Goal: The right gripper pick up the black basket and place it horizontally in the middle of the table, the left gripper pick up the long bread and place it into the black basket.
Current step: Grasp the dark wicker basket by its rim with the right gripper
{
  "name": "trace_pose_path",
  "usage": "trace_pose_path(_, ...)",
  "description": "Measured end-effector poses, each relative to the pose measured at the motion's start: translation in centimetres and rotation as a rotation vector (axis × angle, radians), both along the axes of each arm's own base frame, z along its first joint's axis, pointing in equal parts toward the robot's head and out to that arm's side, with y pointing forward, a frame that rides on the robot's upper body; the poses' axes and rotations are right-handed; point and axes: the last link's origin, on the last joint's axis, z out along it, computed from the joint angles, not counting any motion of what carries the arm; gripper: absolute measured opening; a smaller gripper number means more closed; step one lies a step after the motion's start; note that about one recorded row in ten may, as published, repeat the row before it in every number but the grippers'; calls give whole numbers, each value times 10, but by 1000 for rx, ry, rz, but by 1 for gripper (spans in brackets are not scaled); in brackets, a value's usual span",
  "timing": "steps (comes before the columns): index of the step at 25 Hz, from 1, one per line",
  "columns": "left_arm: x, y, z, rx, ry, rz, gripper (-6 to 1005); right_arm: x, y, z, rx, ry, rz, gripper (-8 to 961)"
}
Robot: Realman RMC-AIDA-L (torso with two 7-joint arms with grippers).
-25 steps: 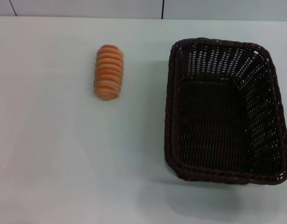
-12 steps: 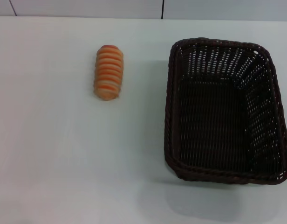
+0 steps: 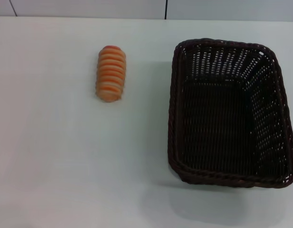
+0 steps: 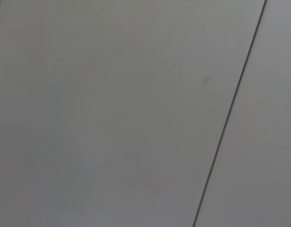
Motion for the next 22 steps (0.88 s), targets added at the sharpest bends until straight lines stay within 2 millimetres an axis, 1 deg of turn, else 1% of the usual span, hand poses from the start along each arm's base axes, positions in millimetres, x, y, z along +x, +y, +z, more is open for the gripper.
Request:
trace_pose_path(5, -1, -1, 2, 3, 4, 3, 774, -14, 20, -15, -32, -52, -43, 619)
trace_pose_path(6, -1, 0, 2, 3, 5, 3, 774, -24, 29, -24, -47, -92, -77, 619)
trace_pose_path(7, -1, 1, 1, 1, 5, 2, 774, -24, 29, -24, -47, -92, -77, 619)
trace_pose_path(8, -1, 1, 1, 1, 6, 2, 774, -29, 33, -28, -56, -114, -94, 619)
trace_pose_path(10, -2, 1, 2, 2, 14, 4, 774, -39, 41, -37, -80, -149, -122, 619)
trace_pose_path(11, -2, 1, 3, 3, 21, 7, 774, -52, 48, -45, -106, -169, -137, 619)
trace_pose_path(12, -2, 1, 3, 3, 21, 7, 774, -52, 48, -45, -106, -169, -137, 619)
trace_pose_path(13, -3, 1, 2, 2, 22, 7, 773, -57, 50, -47, -115, -177, -140, 619)
trace_pose_path(15, -5, 1, 3, 4, 20, 12, 773, -69, 55, -52, -131, -179, -131, 619)
trace_pose_path(16, -6, 1, 3, 5, 19, 15, 773, -81, 61, -56, -162, -166, -132, 619)
trace_pose_path(17, -6, 1, 3, 5, 19, 15, 773, -81, 61, -56, -162, -166, -132, 619)
trace_pose_path(22, -11, 1, 5, 14, 19, 26, 772, -114, 77, -67, -275, -154, -142, 619)
